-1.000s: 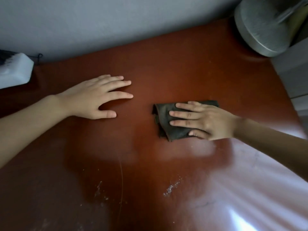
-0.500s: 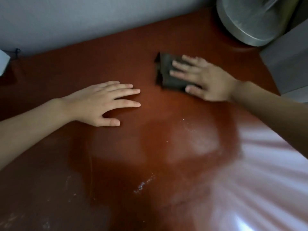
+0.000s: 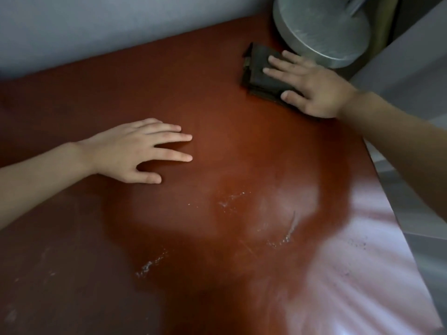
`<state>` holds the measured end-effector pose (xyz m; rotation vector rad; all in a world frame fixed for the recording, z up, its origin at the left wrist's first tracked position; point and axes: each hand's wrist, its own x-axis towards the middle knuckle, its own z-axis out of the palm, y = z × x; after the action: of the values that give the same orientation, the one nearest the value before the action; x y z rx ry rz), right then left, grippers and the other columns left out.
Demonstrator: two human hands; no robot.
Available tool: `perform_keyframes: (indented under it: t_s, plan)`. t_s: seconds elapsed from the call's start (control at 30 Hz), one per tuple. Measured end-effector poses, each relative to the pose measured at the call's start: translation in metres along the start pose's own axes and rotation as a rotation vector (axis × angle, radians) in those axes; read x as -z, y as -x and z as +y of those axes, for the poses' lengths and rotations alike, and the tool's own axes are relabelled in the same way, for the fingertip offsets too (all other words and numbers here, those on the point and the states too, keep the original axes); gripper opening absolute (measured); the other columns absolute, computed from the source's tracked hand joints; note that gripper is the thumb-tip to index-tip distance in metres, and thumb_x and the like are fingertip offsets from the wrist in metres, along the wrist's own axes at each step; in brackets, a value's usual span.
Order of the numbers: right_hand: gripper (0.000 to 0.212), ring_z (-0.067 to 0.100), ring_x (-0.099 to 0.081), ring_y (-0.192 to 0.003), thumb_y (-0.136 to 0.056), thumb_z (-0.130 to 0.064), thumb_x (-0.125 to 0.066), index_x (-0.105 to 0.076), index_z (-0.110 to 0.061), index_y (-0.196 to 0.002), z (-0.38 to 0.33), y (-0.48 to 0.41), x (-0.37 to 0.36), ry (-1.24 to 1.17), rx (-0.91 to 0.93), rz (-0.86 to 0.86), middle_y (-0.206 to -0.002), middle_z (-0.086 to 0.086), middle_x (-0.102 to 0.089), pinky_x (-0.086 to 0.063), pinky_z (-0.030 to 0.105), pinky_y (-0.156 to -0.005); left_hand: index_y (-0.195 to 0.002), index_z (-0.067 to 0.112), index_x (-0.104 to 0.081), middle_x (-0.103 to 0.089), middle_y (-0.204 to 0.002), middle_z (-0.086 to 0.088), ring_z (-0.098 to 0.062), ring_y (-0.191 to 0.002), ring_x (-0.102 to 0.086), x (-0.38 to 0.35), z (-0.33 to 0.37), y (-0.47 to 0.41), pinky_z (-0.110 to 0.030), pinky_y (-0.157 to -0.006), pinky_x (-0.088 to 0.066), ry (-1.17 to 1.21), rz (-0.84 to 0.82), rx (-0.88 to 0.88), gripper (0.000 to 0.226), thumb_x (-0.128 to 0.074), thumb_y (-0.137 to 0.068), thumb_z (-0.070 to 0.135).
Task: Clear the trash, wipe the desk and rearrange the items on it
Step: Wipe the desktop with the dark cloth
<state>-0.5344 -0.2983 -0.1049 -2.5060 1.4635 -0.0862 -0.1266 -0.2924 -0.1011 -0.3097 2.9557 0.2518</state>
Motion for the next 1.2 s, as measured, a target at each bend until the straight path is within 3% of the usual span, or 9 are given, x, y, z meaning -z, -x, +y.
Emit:
perform_keyframes:
  t_s: [0.17, 0.37, 0.5, 0.6, 0.7, 0.87, 1.03, 1.1, 1.2]
  plan:
    - [0.056, 0.033, -0.023, -0.139, -0.094, -0.048, -0.026, -0.030, -0.022, -0.143, -0.079, 0.089, -0.026, 0.097, 0.271, 0.005, -0.150, 0.004, -0.028, -0.022, 0.047, -0.110, -0.143, 0.050, -0.008, 0.006, -0.155, 0.020, -0.006, -0.143, 0.003, 0.000, 0.005, 0.002, -0.042, -0.113, -0.017, -0.008, -0.008, 0.015, 0.056, -0.018, -0.090, 0.066]
    - [0.050, 0.021, -0.014, -0.143, -0.098, -0.044, -0.021, -0.023, -0.029, -0.146, -0.126, 0.159, -0.039, 0.099, 0.535, -0.134, -0.151, -0.005, -0.023, -0.013, 0.039, -0.114, -0.142, 0.052, -0.004, 0.009, -0.153, 0.023, -0.003, -0.142, 0.006, 0.002, 0.007, 0.004, -0.043, -0.111, -0.018, -0.038, -0.007, 0.011, 0.056, -0.012, -0.089, 0.067]
    - [0.053, 0.032, -0.021, -0.139, -0.097, -0.047, -0.021, -0.029, -0.022, -0.143, -0.079, 0.111, -0.024, 0.112, 0.163, -0.034, -0.150, 0.006, -0.027, -0.023, 0.048, -0.108, -0.142, 0.052, -0.002, 0.011, -0.151, 0.024, 0.000, -0.140, 0.009, 0.002, 0.022, 0.014, -0.043, -0.112, -0.018, -0.026, -0.015, 0.051, 0.057, -0.014, -0.089, 0.067]
    - [0.063, 0.035, -0.013, -0.142, -0.090, -0.052, -0.021, -0.021, -0.026, -0.146, -0.053, 0.094, -0.015, 0.084, -0.185, 0.033, -0.154, 0.006, -0.019, -0.017, 0.055, -0.112, -0.143, 0.050, -0.002, 0.010, -0.151, 0.024, -0.002, -0.141, 0.004, -0.003, 0.035, 0.031, -0.043, -0.111, -0.018, -0.035, 0.004, 0.025, 0.060, -0.021, -0.088, 0.064]
    - [0.064, 0.032, -0.006, -0.144, -0.088, -0.053, -0.021, -0.016, -0.029, -0.147, -0.072, 0.091, -0.020, 0.037, -0.316, 0.036, -0.156, 0.003, -0.012, -0.009, 0.050, -0.115, -0.144, 0.049, -0.003, 0.010, -0.152, 0.025, 0.002, -0.140, 0.008, -0.007, 0.045, 0.053, -0.043, -0.111, -0.018, -0.026, -0.017, 0.047, 0.060, -0.019, -0.088, 0.067]
    - [0.065, 0.043, -0.026, -0.136, -0.094, -0.056, -0.017, -0.034, -0.016, -0.142, -0.182, 0.110, -0.055, 0.081, 0.011, 0.040, -0.148, 0.015, -0.033, -0.027, 0.058, -0.107, -0.144, 0.049, -0.003, 0.008, -0.151, 0.027, 0.002, -0.139, 0.007, -0.017, 0.058, 0.092, -0.042, -0.111, -0.018, -0.028, -0.037, 0.049, 0.063, -0.016, -0.086, 0.071]
    - [0.051, 0.025, -0.019, -0.140, -0.092, -0.045, -0.032, -0.033, -0.030, -0.141, -0.316, 0.195, -0.092, 0.062, 0.439, -0.099, -0.150, -0.006, -0.030, -0.020, 0.046, -0.112, -0.141, 0.053, 0.002, 0.013, -0.148, 0.032, 0.005, -0.138, 0.011, -0.014, 0.062, 0.100, -0.040, -0.111, -0.016, -0.030, -0.060, 0.073, 0.064, -0.011, -0.083, 0.075]
    - [0.049, 0.021, -0.017, -0.141, -0.094, -0.042, -0.032, -0.030, -0.031, -0.142, -0.309, 0.199, -0.090, 0.051, 0.479, -0.116, -0.150, -0.007, -0.026, -0.016, 0.041, -0.113, -0.141, 0.052, -0.001, 0.004, -0.152, 0.026, -0.002, -0.141, -0.003, -0.013, 0.061, 0.099, -0.040, -0.109, -0.017, -0.037, -0.046, 0.071, 0.065, -0.019, -0.082, 0.074]
    - [0.046, 0.028, -0.026, -0.138, -0.097, -0.042, -0.024, -0.033, -0.025, -0.139, -0.253, 0.161, -0.074, 0.032, 0.273, -0.049, -0.147, 0.001, -0.031, -0.022, 0.043, -0.109, -0.143, 0.043, -0.013, -0.016, -0.152, 0.012, -0.016, -0.140, -0.019, -0.014, 0.060, 0.099, -0.044, -0.108, -0.023, -0.055, -0.031, 0.056, 0.067, -0.032, -0.082, 0.063]
